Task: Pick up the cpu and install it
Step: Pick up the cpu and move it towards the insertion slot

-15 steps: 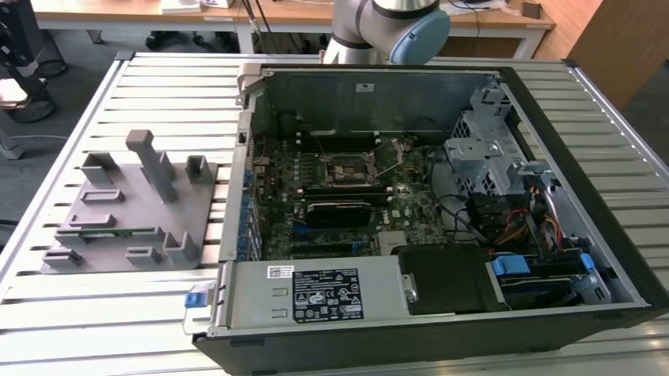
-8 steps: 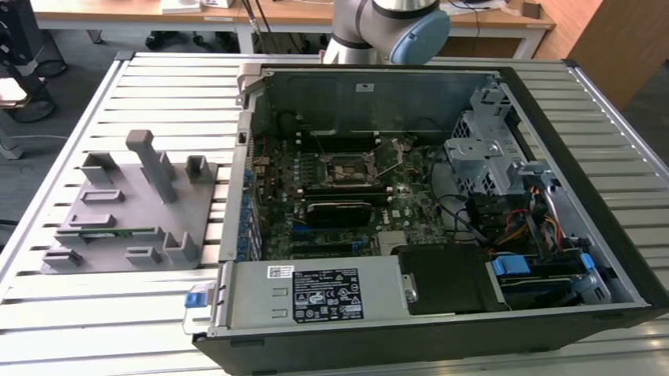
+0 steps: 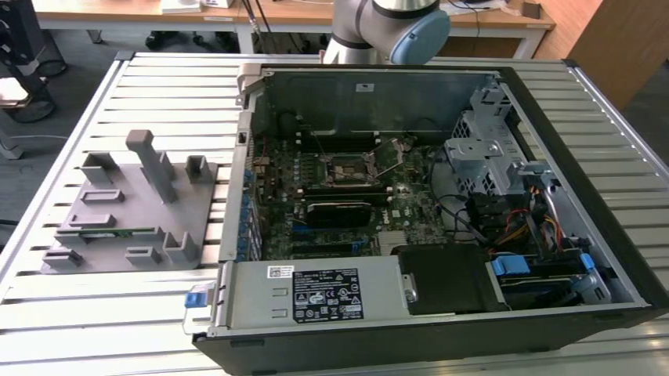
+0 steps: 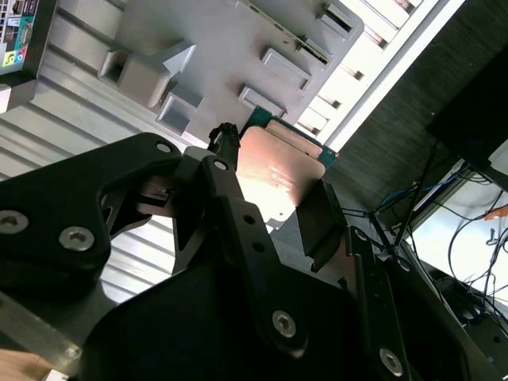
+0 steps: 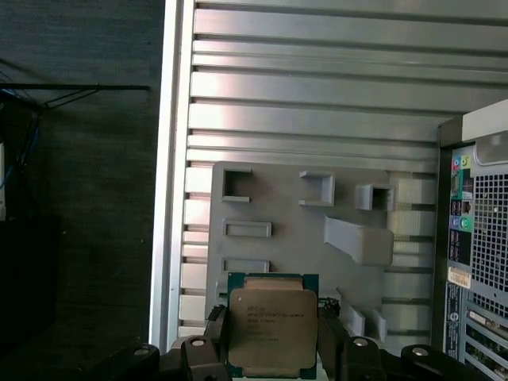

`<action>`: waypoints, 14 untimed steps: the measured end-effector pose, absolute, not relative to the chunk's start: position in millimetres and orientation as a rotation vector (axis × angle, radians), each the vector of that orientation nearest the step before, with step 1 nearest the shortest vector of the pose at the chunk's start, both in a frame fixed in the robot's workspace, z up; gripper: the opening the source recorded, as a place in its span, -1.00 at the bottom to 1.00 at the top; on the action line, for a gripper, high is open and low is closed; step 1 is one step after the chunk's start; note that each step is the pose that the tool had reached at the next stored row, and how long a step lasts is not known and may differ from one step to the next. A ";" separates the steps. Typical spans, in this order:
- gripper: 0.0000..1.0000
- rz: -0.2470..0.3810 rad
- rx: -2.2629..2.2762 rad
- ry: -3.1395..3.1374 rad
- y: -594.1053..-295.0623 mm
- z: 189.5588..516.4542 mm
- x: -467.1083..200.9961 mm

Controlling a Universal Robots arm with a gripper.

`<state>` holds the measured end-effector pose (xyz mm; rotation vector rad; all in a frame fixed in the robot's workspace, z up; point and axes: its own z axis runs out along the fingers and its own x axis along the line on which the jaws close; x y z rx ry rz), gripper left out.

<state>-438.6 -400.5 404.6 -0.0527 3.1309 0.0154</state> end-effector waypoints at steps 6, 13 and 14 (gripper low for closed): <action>0.08 0.016 -0.053 3.136 -400.5 404.5 -428.9; 0.08 0.016 -0.053 3.145 -400.5 404.4 -411.6; 0.08 0.016 -0.053 3.146 -400.7 404.4 -409.2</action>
